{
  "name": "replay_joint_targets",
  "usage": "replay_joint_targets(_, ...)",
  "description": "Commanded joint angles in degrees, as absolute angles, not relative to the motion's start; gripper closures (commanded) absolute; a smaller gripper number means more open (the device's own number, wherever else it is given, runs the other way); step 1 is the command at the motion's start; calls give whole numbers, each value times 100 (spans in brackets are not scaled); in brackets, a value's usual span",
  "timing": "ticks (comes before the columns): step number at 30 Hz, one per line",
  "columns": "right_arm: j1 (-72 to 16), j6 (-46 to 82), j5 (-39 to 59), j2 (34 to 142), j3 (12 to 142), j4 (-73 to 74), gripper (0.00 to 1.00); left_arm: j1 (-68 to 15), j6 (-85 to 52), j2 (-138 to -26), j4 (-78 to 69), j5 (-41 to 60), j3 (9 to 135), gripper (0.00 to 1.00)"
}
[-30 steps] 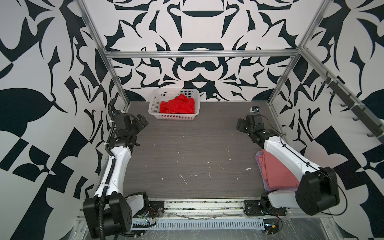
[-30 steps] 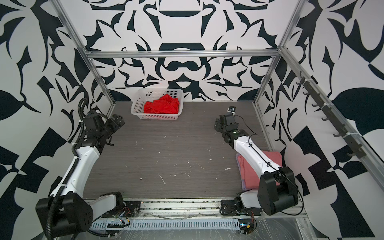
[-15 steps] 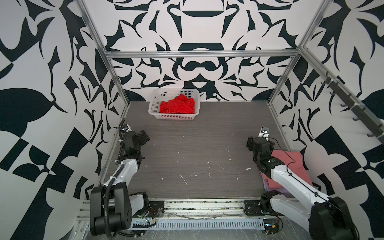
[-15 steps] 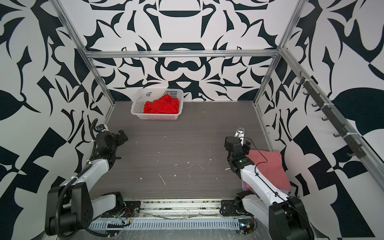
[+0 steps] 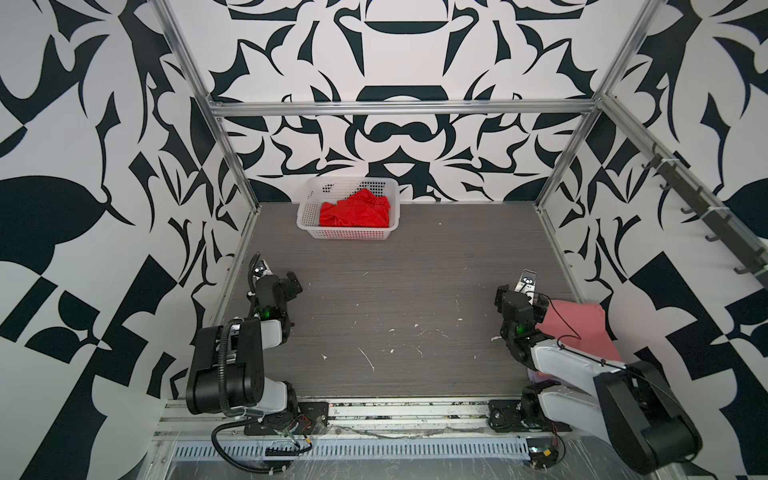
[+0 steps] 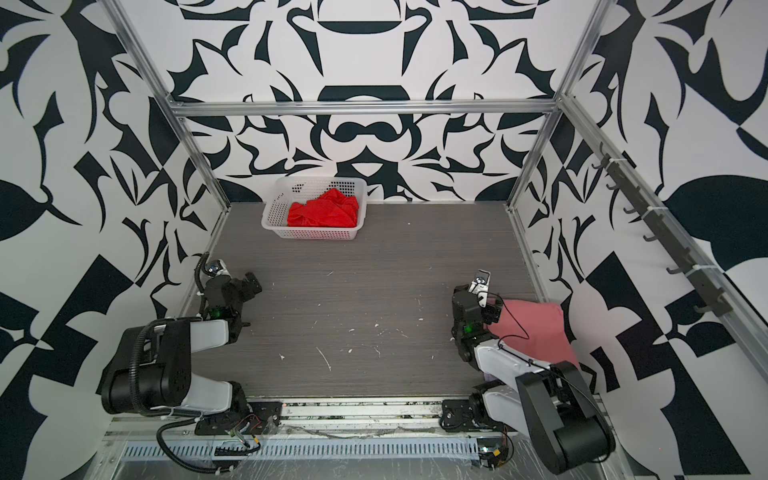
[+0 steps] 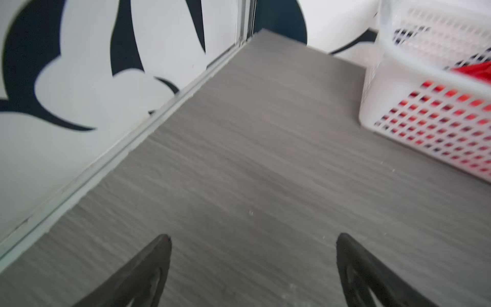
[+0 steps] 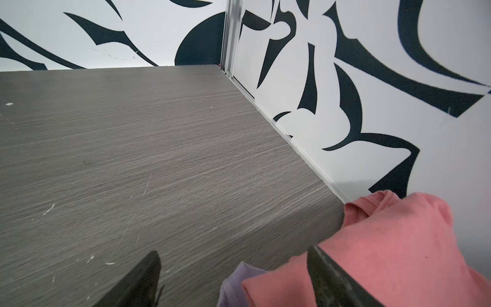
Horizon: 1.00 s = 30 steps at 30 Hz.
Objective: Fold and stack the t-shirts
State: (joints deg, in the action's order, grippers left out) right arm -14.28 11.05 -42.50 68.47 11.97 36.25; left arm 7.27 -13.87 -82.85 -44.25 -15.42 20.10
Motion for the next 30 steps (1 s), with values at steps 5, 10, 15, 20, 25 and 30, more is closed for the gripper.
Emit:
replay_joint_targets(5,-831,768,-3594,8182,1610,5337,12,746,-1283,-8378,-4968,-1272,2022,1)
replay_joint_targets(10,-709,520,-2891,8392,1812,5265,11,715,-1138,-8701,-5310,-874,1986,1)
replay_joint_targets(15,-676,407,-2464,8523,2058,4840,11,688,-1052,-8833,-5438,-769,1978,1)
replay_joint_targets(20,-669,281,-2333,9011,1824,5810,11,686,-1049,-8904,-5610,-785,1953,1)
replay_joint_targets(25,-677,267,-2280,8960,1894,5604,9,653,-1034,-8930,-5652,-861,1960,1)
replay_joint_targets(30,-672,257,-2285,8970,1934,5509,0,639,-1021,-8954,-5594,-895,1997,1)
